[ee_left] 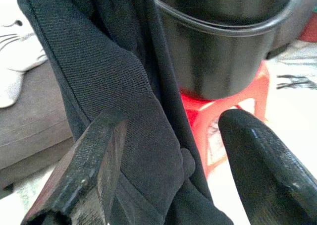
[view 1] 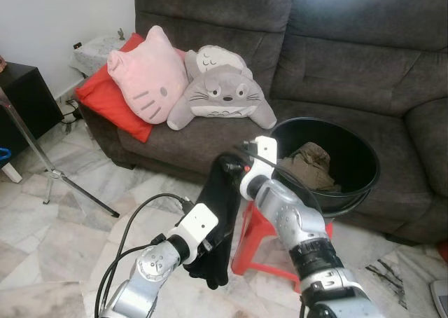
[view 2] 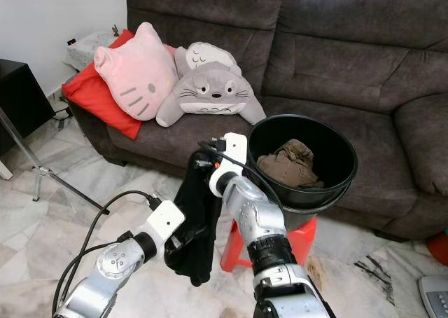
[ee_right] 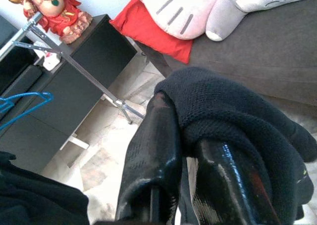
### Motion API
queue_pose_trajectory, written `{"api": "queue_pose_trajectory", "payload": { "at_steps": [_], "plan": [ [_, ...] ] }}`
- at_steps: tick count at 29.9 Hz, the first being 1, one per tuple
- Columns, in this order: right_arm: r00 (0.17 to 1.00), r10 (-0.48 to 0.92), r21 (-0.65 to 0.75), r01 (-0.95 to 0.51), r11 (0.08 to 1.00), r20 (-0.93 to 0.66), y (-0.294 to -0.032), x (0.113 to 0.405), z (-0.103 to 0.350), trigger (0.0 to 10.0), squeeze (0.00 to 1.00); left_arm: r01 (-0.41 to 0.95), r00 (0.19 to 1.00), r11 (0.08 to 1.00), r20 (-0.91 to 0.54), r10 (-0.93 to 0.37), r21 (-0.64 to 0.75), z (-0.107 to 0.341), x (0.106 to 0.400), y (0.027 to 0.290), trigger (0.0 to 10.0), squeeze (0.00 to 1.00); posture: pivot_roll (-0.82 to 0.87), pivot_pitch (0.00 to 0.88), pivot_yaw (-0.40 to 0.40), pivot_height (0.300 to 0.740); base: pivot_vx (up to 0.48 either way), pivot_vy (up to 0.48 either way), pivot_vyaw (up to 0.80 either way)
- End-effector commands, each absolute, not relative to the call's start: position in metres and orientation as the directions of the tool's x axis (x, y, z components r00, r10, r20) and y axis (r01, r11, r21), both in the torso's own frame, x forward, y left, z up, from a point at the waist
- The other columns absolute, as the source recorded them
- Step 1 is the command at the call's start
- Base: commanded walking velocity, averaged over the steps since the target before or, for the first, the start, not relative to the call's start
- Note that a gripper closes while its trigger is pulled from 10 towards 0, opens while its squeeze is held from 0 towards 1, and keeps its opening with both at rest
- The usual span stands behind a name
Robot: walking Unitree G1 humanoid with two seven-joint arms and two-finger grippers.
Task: Hang hanger
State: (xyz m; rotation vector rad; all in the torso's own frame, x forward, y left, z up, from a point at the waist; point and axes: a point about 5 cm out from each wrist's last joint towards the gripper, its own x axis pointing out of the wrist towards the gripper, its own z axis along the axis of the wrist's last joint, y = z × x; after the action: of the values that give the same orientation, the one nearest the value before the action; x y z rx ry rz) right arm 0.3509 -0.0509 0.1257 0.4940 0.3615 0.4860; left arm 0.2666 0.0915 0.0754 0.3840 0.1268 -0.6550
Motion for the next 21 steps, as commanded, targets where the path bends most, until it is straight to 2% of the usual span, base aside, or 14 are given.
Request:
{"api": "queue_pose_trajectory", "payload": {
  "at_steps": [1, 8, 11, 17, 21],
  "plan": [
    [0.832, 0.525, 0.547, -0.359, 0.757, -0.181, -0.046, 0.355, 0.136, 0.0, 0.0, 0.591, 0.807, 0.741, -0.255, -0.533, 0.319, 0.072, 0.27, 0.093, 10.0, 0.0, -0.02, 0.0, -0.028, 0.74, 0.0, 0.0, 0.0],
    [0.822, 0.543, 0.592, -0.355, 0.724, -0.172, -0.038, 0.357, 0.14, 0.0, 0.0, 0.513, 0.857, 0.785, -0.249, -0.45, 0.347, 0.073, 0.28, 0.092, 10.0, 0.0, -0.01, 0.0, -0.036, 0.74, 0.0, 0.0, 0.0],
    [0.81, 0.563, 0.613, -0.364, 0.701, -0.164, -0.032, 0.357, 0.143, 0.0, 0.0, 0.427, 0.901, 0.835, -0.233, -0.365, 0.347, 0.074, 0.29, 0.091, 10.0, 0.0, -0.02, 0.0, -0.038, 0.74, 0.0, 0.0, 0.0],
    [0.802, 0.573, 0.623, -0.364, 0.692, -0.167, -0.029, 0.355, 0.142, 0.0, 0.0, 0.436, 0.897, 0.837, -0.237, -0.373, 0.33, 0.074, 0.292, 0.082, 10.0, 0.0, -0.02, 0.0, -0.041, 0.74, 0.0, 0.0, 0.0],
    [0.778, 0.607, 0.639, -0.386, 0.665, -0.161, -0.024, 0.354, 0.142, 0.0, 0.0, 0.502, 0.861, 0.817, -0.252, -0.441, 0.284, 0.072, 0.289, 0.066, 10.0, 0.0, -0.01, 0.0, -0.051, 0.74, 0.0, 0.0, 0.0]
  ]
}}
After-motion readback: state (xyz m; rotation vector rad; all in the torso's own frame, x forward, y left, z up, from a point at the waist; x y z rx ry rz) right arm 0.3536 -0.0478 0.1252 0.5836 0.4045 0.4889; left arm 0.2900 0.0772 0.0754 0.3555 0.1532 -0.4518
